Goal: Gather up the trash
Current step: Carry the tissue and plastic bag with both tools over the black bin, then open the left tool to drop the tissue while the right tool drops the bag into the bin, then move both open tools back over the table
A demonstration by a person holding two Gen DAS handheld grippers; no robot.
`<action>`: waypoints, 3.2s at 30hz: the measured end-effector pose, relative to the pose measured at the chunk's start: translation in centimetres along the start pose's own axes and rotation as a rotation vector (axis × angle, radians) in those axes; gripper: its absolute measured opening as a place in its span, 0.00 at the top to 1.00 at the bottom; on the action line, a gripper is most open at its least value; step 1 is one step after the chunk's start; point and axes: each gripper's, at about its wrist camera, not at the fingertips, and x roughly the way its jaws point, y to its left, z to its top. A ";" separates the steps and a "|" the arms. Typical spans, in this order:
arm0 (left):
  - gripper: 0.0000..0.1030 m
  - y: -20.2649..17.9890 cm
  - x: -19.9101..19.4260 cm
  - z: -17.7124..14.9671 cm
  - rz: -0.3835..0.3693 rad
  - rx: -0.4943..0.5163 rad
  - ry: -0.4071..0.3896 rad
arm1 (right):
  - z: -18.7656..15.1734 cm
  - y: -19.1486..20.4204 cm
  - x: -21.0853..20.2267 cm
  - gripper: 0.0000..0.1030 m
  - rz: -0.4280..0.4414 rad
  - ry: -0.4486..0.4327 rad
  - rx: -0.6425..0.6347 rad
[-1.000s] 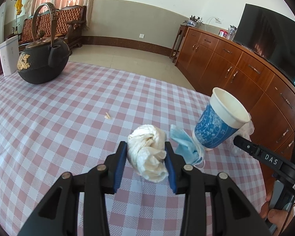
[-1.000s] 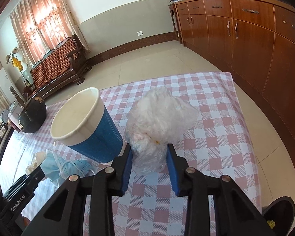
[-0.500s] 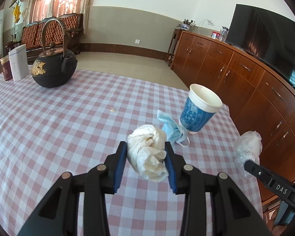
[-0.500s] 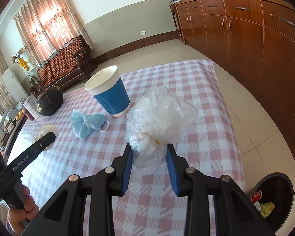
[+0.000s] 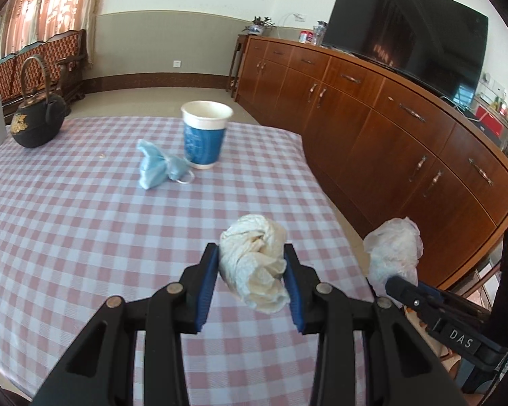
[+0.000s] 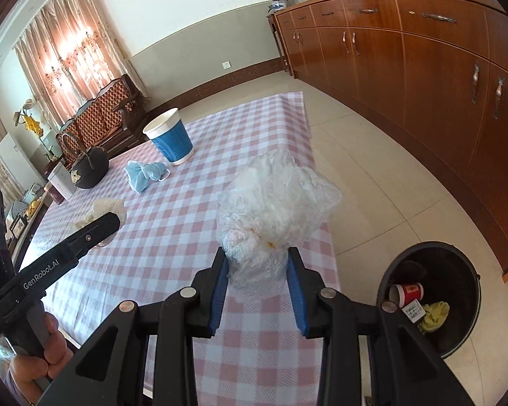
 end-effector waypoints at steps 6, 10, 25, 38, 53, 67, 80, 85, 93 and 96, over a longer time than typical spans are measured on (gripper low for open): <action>0.62 -6.6 0.7 -1.4 -0.088 0.088 0.038 | -1.7 -5.1 -3.7 0.65 -0.069 -0.029 0.075; 0.62 -10.6 1.4 -2.5 -0.143 0.138 0.072 | -2.8 -8.5 -5.6 0.65 -0.115 -0.042 0.129; 0.62 -20.8 4.8 -6.0 -0.268 0.255 0.196 | -5.7 -18.3 -9.7 0.65 -0.237 -0.045 0.276; 0.62 -24.5 10.6 -8.8 -0.201 0.274 0.320 | -5.1 -24.9 -3.7 0.65 -0.270 0.132 0.325; 0.29 -26.0 16.0 -10.8 -0.133 0.235 0.420 | -3.0 -30.3 3.2 0.47 -0.320 0.314 0.295; 0.24 -26.1 12.7 -8.0 -0.154 0.239 0.301 | -3.2 -30.4 -5.1 0.41 -0.420 0.087 0.451; 0.24 -23.1 4.3 -3.8 -0.171 0.227 0.130 | -3.7 -23.3 -8.7 0.35 -0.366 -0.016 0.417; 0.24 -18.8 2.0 -1.9 -0.110 0.176 0.072 | -2.3 -19.2 -8.7 0.32 -0.281 -0.058 0.365; 0.24 -10.9 -0.4 0.3 0.016 0.103 -0.004 | 0.3 -10.6 -6.4 0.29 -0.154 -0.067 0.227; 0.24 -8.3 -0.9 0.8 0.062 0.079 -0.026 | 1.1 -7.3 -5.4 0.28 -0.117 -0.064 0.175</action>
